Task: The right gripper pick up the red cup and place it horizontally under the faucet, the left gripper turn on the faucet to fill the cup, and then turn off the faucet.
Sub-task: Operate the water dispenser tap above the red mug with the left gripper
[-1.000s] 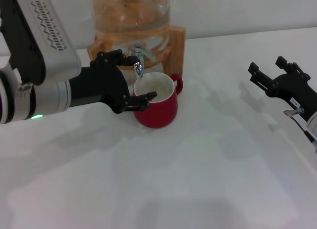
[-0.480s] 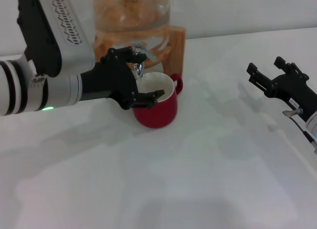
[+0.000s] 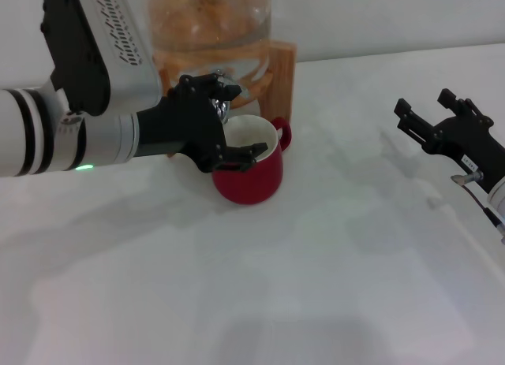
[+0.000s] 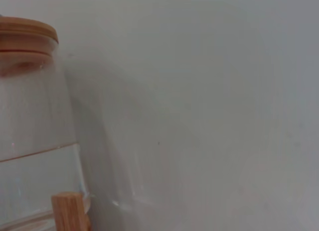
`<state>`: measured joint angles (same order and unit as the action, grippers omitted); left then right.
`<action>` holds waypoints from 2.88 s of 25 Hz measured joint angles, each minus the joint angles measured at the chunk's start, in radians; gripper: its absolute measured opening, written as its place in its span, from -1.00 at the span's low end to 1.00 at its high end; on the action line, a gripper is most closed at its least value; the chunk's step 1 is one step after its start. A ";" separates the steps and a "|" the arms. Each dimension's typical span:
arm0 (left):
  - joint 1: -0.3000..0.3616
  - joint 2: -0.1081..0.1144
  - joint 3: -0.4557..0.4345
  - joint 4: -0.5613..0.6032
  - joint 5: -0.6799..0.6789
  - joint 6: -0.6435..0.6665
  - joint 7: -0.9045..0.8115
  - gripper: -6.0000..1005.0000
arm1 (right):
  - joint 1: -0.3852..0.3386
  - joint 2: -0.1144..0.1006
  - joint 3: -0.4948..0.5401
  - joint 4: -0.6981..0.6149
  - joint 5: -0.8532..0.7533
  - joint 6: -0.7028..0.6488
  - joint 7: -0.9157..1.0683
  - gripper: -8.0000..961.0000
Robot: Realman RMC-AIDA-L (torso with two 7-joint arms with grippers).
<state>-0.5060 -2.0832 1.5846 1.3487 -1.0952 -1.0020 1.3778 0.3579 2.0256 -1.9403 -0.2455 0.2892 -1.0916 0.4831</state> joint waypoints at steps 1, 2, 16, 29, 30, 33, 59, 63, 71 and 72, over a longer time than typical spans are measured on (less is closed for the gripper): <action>-0.002 0.000 -0.001 -0.006 0.000 0.001 0.000 0.69 | 0.000 0.000 0.000 0.000 0.000 0.000 0.000 0.79; -0.002 0.000 -0.002 -0.007 0.000 0.002 0.000 0.69 | 0.000 0.000 0.000 0.000 0.001 0.000 0.000 0.79; -0.028 0.003 -0.005 -0.037 0.011 0.005 0.011 0.69 | -0.002 -0.001 0.000 0.000 0.001 -0.002 0.003 0.79; -0.081 0.002 -0.005 -0.085 0.012 0.005 0.016 0.69 | -0.005 0.001 0.002 0.000 0.001 -0.004 0.004 0.79; -0.081 0.002 -0.006 -0.086 0.012 0.005 0.016 0.69 | -0.005 0.001 0.002 0.000 0.001 -0.004 0.004 0.79; -0.083 0.002 -0.009 -0.087 0.012 0.005 0.018 0.69 | -0.005 0.001 0.002 0.000 0.001 -0.005 0.004 0.79; -0.169 0.002 -0.015 -0.173 0.012 0.027 0.039 0.69 | -0.005 0.000 0.008 0.000 0.002 -0.018 0.001 0.79; -0.186 0.002 -0.015 -0.195 0.012 0.036 0.048 0.69 | -0.005 -0.001 0.008 0.000 0.002 -0.019 0.001 0.79; -0.205 0.001 -0.015 -0.217 0.012 0.043 0.060 0.69 | -0.004 -0.001 0.008 0.000 0.002 -0.019 0.001 0.79; -0.206 0.001 -0.015 -0.217 0.012 0.045 0.061 0.69 | -0.003 -0.001 0.008 0.000 0.002 -0.019 0.001 0.79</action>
<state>-0.7118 -2.0827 1.5691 1.1314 -1.0832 -0.9574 1.4389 0.3553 2.0248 -1.9327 -0.2454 0.2915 -1.1107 0.4839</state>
